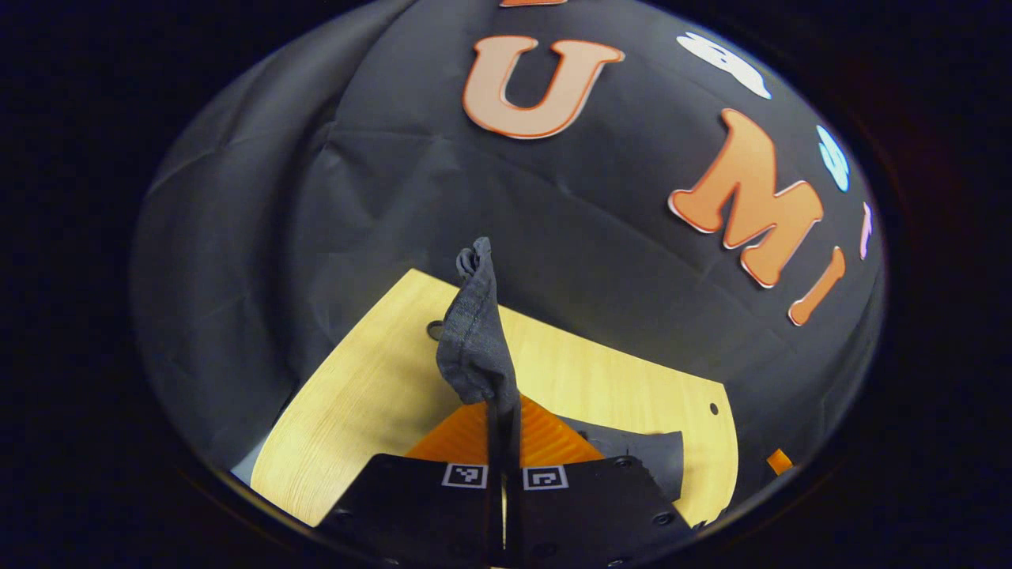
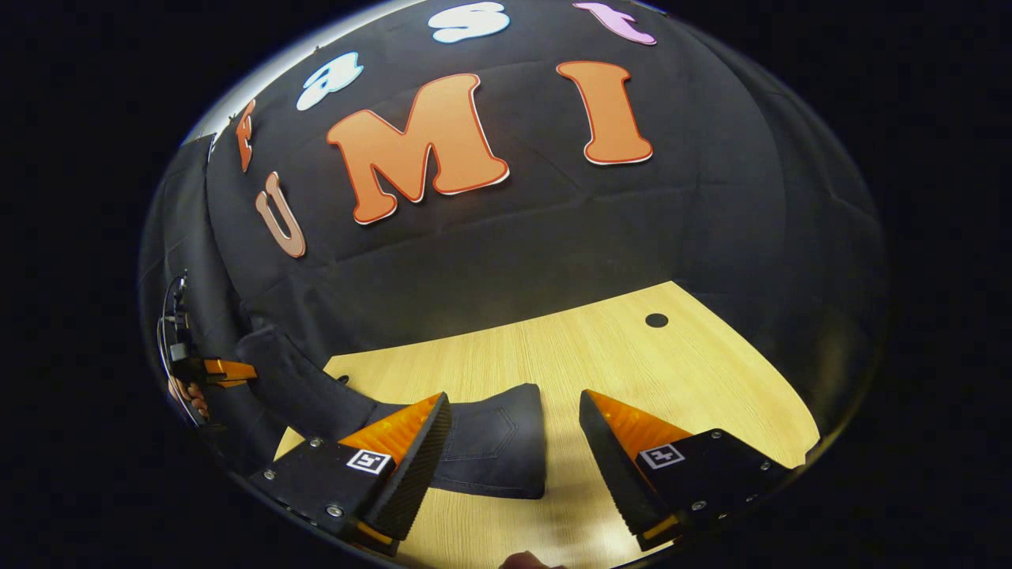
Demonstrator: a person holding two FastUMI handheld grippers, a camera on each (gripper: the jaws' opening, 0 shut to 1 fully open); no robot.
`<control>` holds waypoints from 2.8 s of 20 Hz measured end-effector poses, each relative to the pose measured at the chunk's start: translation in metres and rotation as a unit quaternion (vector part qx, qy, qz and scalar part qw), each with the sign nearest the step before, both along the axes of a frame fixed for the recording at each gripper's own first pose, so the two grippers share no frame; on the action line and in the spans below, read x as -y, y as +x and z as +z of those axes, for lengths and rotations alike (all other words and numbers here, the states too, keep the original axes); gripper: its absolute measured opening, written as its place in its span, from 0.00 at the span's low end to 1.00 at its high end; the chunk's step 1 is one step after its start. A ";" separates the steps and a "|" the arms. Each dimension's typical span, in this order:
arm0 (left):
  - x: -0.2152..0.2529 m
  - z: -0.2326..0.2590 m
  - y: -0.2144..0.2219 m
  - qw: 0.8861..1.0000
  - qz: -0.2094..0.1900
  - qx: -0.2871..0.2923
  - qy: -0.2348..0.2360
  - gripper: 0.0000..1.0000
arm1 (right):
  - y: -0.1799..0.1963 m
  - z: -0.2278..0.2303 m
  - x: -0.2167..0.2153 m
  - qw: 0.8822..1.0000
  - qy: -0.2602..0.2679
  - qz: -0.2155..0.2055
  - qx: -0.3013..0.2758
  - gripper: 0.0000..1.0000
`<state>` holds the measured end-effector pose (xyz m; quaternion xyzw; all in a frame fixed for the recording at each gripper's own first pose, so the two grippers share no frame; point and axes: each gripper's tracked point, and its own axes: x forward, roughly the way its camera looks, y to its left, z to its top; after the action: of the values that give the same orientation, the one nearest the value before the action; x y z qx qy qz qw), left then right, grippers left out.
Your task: Grasp the waist and the cuffs of the jeans and fold them to make the two legs overlap; first hold the waist and fold one-third of the jeans toward the cuffs, then hold the cuffs and fold the remaining one-third in the same direction to finish folding.
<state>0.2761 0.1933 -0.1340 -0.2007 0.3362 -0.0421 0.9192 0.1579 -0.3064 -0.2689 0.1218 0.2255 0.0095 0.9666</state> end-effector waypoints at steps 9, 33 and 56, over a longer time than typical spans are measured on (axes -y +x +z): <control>0.113 0.047 -0.004 0.996 -0.090 0.028 0.011 0.02 | 0.004 0.002 0.013 1.000 0.015 0.012 0.003 0.98; 0.361 -0.022 -0.053 0.962 -0.261 -0.055 0.055 0.02 | 0.007 -0.029 0.088 0.998 0.048 0.008 -0.027 0.98; 0.388 -0.044 -0.136 0.936 -0.347 -0.014 0.059 0.79 | -0.002 -0.001 0.075 0.999 0.017 0.027 -0.009 0.98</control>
<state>0.1398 -0.1949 -0.1783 -0.0176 0.3995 -0.3356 0.8529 0.1560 -0.3818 -0.2701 0.1320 0.2370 0.0384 0.9617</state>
